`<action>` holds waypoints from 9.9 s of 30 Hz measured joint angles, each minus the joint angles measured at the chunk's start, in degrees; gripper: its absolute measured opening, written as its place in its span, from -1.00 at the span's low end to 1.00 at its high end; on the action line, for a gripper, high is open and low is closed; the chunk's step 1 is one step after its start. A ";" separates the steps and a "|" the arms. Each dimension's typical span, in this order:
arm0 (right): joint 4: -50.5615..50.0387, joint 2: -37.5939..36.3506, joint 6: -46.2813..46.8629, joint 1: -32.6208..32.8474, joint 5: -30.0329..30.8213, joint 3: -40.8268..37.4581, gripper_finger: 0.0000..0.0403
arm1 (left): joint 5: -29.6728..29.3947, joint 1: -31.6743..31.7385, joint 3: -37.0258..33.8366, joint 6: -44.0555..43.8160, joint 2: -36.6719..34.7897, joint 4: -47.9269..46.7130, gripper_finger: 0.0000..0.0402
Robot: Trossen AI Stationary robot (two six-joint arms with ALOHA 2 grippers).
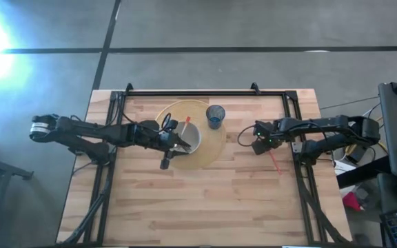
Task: Pick & Place Utensil
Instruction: Put the orange straw into the blue cup, then return to Home Position
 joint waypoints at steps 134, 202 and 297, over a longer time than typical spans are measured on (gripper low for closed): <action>83.79 18.12 -42.05 -0.52 9.03 11.59 -0.96 | 0.00 -0.01 0.02 -1.52 0.02 -0.45 -0.34; 66.18 0.95 -42.01 -0.49 -4.55 11.55 -0.39 | -0.31 1.41 0.02 -0.92 -14.01 -9.77 -0.37; 44.18 -72.61 -39.94 15.29 -1.23 -28.05 -0.96 | -1.98 1.40 -40.39 -15.87 -63.80 -5.46 -1.00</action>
